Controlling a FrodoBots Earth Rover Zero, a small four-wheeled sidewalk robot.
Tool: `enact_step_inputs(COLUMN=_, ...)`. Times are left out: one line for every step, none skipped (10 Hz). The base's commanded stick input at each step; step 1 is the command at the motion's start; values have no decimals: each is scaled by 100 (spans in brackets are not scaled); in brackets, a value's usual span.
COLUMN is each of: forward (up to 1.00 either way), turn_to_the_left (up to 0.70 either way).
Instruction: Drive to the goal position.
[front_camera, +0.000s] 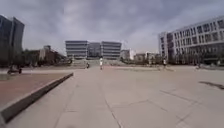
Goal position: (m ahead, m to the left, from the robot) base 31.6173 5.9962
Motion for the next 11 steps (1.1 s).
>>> enact_step_inputs(forward=100, turn_to_the_left=0)
enact_step_inputs(forward=100, turn_to_the_left=0)
enact_step_inputs(forward=100, turn_to_the_left=0)
enact_step_inputs(forward=100, turn_to_the_left=0)
enact_step_inputs(forward=100, turn_to_the_left=0)
enact_step_inputs(forward=100, turn_to_the_left=0)
enact_step_inputs(forward=100, turn_to_the_left=17)
enact_step_inputs(forward=100, turn_to_the_left=38)
enact_step_inputs(forward=100, turn_to_the_left=28)
enact_step_inputs(forward=100, turn_to_the_left=3)
enact_step_inputs(forward=100, turn_to_the_left=0)
